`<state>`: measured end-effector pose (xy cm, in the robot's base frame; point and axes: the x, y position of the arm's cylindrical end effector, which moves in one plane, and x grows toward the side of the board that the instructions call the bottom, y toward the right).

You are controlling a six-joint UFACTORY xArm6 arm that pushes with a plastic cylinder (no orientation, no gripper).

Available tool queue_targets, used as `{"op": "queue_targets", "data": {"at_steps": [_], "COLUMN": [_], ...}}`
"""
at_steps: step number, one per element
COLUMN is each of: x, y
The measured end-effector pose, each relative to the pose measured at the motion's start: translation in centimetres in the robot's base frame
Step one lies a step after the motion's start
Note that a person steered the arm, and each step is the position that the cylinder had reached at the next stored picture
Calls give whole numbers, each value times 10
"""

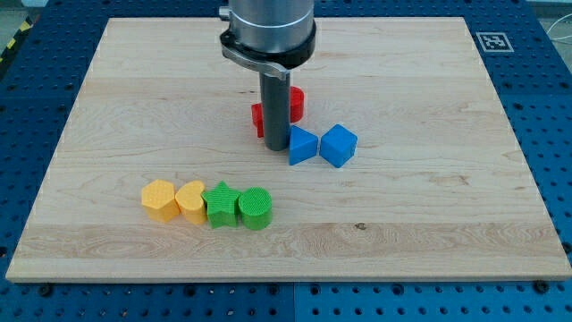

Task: Slide blue triangle right a bit

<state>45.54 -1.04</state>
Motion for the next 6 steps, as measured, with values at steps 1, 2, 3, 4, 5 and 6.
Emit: {"op": "queue_targets", "data": {"at_steps": [1, 2, 3, 4, 5, 6], "x": [0, 0, 0, 2, 8, 19], "y": [20, 36, 50, 47, 37, 21]}}
